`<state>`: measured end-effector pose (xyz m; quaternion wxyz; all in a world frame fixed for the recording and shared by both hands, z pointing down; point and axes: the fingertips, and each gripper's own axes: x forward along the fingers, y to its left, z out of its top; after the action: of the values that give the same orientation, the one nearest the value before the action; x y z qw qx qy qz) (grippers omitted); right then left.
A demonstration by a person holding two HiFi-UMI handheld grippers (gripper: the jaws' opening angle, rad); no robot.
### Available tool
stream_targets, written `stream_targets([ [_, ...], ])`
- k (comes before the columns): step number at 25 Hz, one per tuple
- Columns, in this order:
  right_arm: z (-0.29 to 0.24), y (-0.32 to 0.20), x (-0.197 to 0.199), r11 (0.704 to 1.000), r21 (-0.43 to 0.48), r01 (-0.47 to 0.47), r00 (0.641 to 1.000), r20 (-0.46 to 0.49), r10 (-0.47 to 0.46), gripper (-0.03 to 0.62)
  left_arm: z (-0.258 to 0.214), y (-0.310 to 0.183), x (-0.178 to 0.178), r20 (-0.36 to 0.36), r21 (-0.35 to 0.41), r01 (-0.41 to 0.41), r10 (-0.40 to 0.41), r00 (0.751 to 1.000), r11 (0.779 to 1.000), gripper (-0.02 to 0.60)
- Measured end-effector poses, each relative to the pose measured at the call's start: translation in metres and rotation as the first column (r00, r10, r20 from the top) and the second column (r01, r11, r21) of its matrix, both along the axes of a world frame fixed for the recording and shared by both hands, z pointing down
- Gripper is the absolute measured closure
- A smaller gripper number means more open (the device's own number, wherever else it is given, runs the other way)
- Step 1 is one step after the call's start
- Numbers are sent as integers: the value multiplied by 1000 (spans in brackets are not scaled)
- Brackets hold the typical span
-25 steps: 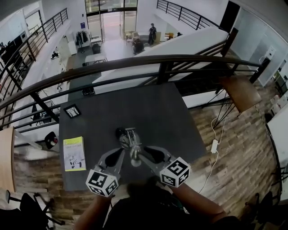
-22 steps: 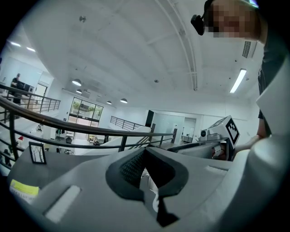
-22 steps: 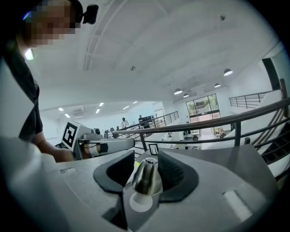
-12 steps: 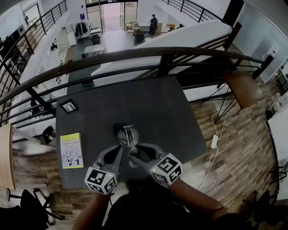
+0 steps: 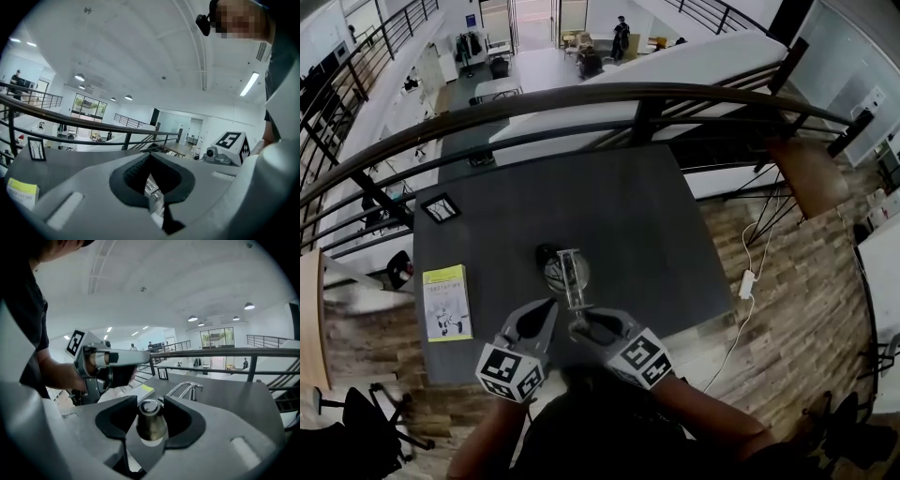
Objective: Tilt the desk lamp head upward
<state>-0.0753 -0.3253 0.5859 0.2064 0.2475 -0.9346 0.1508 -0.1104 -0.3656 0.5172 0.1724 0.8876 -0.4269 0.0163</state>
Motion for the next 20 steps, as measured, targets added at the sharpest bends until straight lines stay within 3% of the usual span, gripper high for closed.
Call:
stream_targets([
  [7,81,10,-2,996,-83,-17,994,-104,8,450,13,17,-5,-7,-41,-10,9,1000,999,580],
  [20,165,-19,-14,995,-64,-78,963,-264,59,442,22,39,-23,16,-63,-5,6,1000,998,580],
])
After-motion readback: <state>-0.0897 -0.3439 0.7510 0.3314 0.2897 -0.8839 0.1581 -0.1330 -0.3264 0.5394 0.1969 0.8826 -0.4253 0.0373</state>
